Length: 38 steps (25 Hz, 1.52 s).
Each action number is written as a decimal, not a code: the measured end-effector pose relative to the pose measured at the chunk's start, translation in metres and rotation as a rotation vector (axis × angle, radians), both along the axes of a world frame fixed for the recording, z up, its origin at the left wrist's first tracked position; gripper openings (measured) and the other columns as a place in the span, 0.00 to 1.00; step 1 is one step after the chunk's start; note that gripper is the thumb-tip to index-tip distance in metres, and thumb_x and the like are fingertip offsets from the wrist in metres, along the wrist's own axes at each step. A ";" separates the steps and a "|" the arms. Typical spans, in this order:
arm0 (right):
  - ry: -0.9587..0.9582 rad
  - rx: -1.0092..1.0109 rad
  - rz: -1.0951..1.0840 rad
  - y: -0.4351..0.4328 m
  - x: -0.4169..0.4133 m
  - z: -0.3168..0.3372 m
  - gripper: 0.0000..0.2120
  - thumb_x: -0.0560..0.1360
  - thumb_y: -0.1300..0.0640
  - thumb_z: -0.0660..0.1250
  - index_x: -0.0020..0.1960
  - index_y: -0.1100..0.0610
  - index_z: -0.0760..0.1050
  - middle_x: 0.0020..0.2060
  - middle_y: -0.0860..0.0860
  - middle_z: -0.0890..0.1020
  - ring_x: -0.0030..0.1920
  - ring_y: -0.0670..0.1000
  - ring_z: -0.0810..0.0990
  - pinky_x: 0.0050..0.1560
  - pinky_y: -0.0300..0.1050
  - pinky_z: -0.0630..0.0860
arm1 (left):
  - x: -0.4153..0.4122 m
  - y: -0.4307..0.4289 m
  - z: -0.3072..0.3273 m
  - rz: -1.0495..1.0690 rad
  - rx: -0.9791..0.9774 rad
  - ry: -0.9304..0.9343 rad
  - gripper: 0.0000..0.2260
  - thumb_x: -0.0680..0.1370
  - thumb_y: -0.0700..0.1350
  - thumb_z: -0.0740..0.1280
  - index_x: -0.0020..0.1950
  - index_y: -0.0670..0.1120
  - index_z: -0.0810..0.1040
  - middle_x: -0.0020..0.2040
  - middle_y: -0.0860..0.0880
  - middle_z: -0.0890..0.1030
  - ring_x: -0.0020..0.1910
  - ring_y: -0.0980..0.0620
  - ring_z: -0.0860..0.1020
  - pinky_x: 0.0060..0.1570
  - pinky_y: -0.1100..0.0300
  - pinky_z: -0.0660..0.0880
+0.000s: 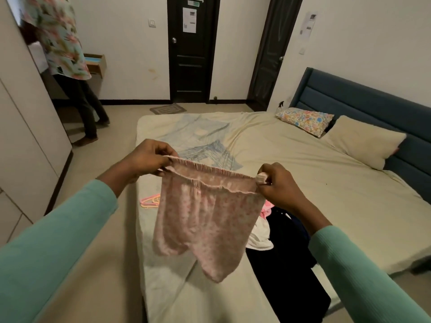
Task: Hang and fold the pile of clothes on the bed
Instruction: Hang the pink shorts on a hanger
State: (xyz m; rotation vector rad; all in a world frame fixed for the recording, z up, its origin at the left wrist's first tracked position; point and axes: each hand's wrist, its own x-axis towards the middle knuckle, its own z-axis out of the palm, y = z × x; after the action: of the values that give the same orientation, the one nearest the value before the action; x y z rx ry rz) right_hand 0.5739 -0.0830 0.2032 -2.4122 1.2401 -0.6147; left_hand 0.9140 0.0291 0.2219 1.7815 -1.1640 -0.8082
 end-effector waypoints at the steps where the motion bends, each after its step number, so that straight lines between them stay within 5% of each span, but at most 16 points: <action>1: 0.077 -0.034 0.033 -0.003 -0.003 -0.001 0.04 0.73 0.61 0.69 0.47 0.58 0.79 0.42 0.54 0.76 0.42 0.54 0.75 0.37 0.47 0.67 | -0.003 -0.002 0.006 0.056 -0.040 0.011 0.13 0.77 0.27 0.65 0.49 0.41 0.85 0.47 0.41 0.86 0.43 0.47 0.83 0.38 0.55 0.83; 4: 0.166 -0.003 0.094 -0.009 -0.013 -0.001 0.10 0.75 0.47 0.72 0.46 0.54 0.82 0.36 0.44 0.78 0.39 0.48 0.76 0.34 0.39 0.66 | -0.016 -0.005 0.022 0.322 -0.140 0.397 0.17 0.78 0.26 0.61 0.52 0.44 0.83 0.54 0.41 0.83 0.51 0.45 0.83 0.35 0.56 0.84; 7: 0.129 -0.014 0.073 -0.016 -0.022 -0.005 0.17 0.78 0.43 0.72 0.37 0.53 0.83 0.27 0.45 0.79 0.31 0.44 0.76 0.32 0.38 0.64 | -0.038 -0.009 0.028 0.435 -0.271 0.877 0.15 0.80 0.29 0.62 0.59 0.44 0.81 0.55 0.40 0.82 0.53 0.44 0.82 0.41 0.50 0.84; 10: 0.084 0.024 -0.076 -0.022 -0.029 -0.011 0.10 0.75 0.48 0.74 0.46 0.51 0.76 0.33 0.45 0.81 0.36 0.48 0.80 0.33 0.45 0.68 | -0.075 -0.011 0.035 0.355 -0.320 0.925 0.11 0.80 0.30 0.65 0.56 0.41 0.82 0.51 0.40 0.84 0.46 0.46 0.85 0.40 0.54 0.84; 13: 0.209 0.121 -0.166 -0.031 -0.042 -0.023 0.11 0.76 0.52 0.67 0.56 0.48 0.69 0.40 0.51 0.82 0.39 0.55 0.82 0.39 0.49 0.78 | -0.098 -0.010 0.041 0.195 -0.295 0.666 0.11 0.78 0.29 0.68 0.54 0.42 0.83 0.52 0.42 0.84 0.45 0.49 0.86 0.39 0.57 0.83; 17: 0.120 0.182 -0.255 -0.049 -0.071 -0.024 0.05 0.70 0.60 0.65 0.43 0.56 0.80 0.32 0.53 0.84 0.36 0.57 0.84 0.44 0.53 0.84 | -0.100 -0.012 0.031 0.065 -0.173 -0.371 0.09 0.78 0.38 0.74 0.56 0.48 0.84 0.55 0.50 0.81 0.51 0.52 0.80 0.49 0.56 0.80; 21: -0.072 0.069 -0.320 -0.059 -0.086 -0.013 0.04 0.70 0.60 0.64 0.40 0.55 0.78 0.30 0.52 0.83 0.36 0.60 0.81 0.36 0.49 0.77 | -0.115 -0.025 0.001 0.237 0.064 -0.449 0.09 0.82 0.48 0.70 0.60 0.46 0.82 0.54 0.44 0.80 0.47 0.47 0.79 0.44 0.52 0.79; 22: -0.057 0.000 -0.313 -0.060 -0.088 -0.011 0.05 0.71 0.61 0.63 0.41 0.55 0.78 0.33 0.53 0.82 0.37 0.61 0.79 0.34 0.48 0.72 | -0.119 -0.024 -0.004 0.266 0.045 -0.311 0.07 0.82 0.44 0.70 0.58 0.44 0.82 0.53 0.44 0.82 0.46 0.47 0.81 0.41 0.53 0.81; 25: -0.283 0.097 -0.259 -0.064 -0.094 -0.010 0.11 0.69 0.62 0.59 0.40 0.54 0.79 0.33 0.51 0.82 0.37 0.59 0.80 0.35 0.49 0.73 | -0.131 -0.024 -0.018 0.411 -0.023 0.683 0.06 0.81 0.32 0.67 0.53 0.40 0.82 0.49 0.42 0.81 0.44 0.47 0.82 0.34 0.57 0.84; 27: -0.538 0.329 -0.256 -0.071 -0.098 -0.009 0.14 0.68 0.66 0.57 0.37 0.55 0.80 0.32 0.52 0.83 0.37 0.57 0.81 0.34 0.48 0.75 | -0.140 -0.028 -0.029 0.447 -0.107 0.914 0.09 0.80 0.30 0.65 0.48 0.42 0.81 0.46 0.43 0.79 0.43 0.49 0.79 0.33 0.60 0.83; 29: -0.669 0.510 -0.284 -0.075 -0.102 -0.003 0.16 0.70 0.71 0.57 0.38 0.57 0.80 0.34 0.55 0.82 0.37 0.57 0.80 0.31 0.42 0.75 | -0.148 -0.026 -0.032 0.386 -0.143 0.831 0.12 0.79 0.29 0.64 0.48 0.44 0.82 0.46 0.44 0.80 0.43 0.50 0.79 0.34 0.61 0.82; 30: -0.684 0.521 -0.287 -0.075 -0.103 -0.001 0.16 0.71 0.73 0.57 0.39 0.57 0.79 0.35 0.56 0.82 0.37 0.56 0.79 0.30 0.41 0.75 | -0.145 -0.025 -0.036 0.368 -0.153 0.596 0.12 0.78 0.30 0.66 0.48 0.46 0.83 0.46 0.45 0.82 0.42 0.50 0.80 0.35 0.60 0.82; 32: -0.514 0.289 -0.243 -0.074 -0.106 -0.003 0.16 0.69 0.71 0.59 0.39 0.54 0.79 0.37 0.53 0.82 0.39 0.54 0.79 0.36 0.44 0.75 | -0.130 -0.020 -0.047 0.381 -0.096 -0.174 0.07 0.76 0.38 0.73 0.46 0.51 0.85 0.43 0.49 0.85 0.40 0.50 0.81 0.36 0.58 0.78; 33: -0.340 0.125 -0.201 -0.070 -0.107 -0.005 0.14 0.68 0.68 0.60 0.40 0.52 0.78 0.40 0.52 0.81 0.41 0.54 0.77 0.40 0.47 0.73 | -0.125 -0.020 -0.050 0.421 -0.076 -0.383 0.05 0.74 0.42 0.74 0.45 0.53 0.86 0.42 0.50 0.86 0.40 0.48 0.81 0.37 0.57 0.76; 34: -0.179 -0.018 -0.155 -0.065 -0.106 -0.008 0.13 0.67 0.65 0.60 0.41 0.50 0.77 0.42 0.51 0.79 0.44 0.55 0.76 0.42 0.49 0.71 | -0.122 -0.022 -0.050 0.476 -0.083 -0.397 0.04 0.74 0.43 0.74 0.44 0.52 0.85 0.41 0.50 0.85 0.39 0.47 0.81 0.38 0.57 0.76; 38: -0.116 -0.149 0.161 -0.035 -0.094 -0.020 0.19 0.63 0.64 0.57 0.49 0.48 0.75 0.46 0.46 0.78 0.46 0.54 0.78 0.43 0.53 0.74 | -0.123 -0.031 -0.037 0.672 -0.157 0.568 0.08 0.77 0.32 0.69 0.43 0.44 0.82 0.35 0.44 0.78 0.23 0.55 0.74 0.31 0.56 0.83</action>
State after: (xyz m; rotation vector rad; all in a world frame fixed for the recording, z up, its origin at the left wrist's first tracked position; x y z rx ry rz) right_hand 0.4804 -0.1179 0.1835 -2.5252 0.9737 -0.8111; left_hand 0.7913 -0.0022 0.1851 1.5164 -0.2196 -0.7102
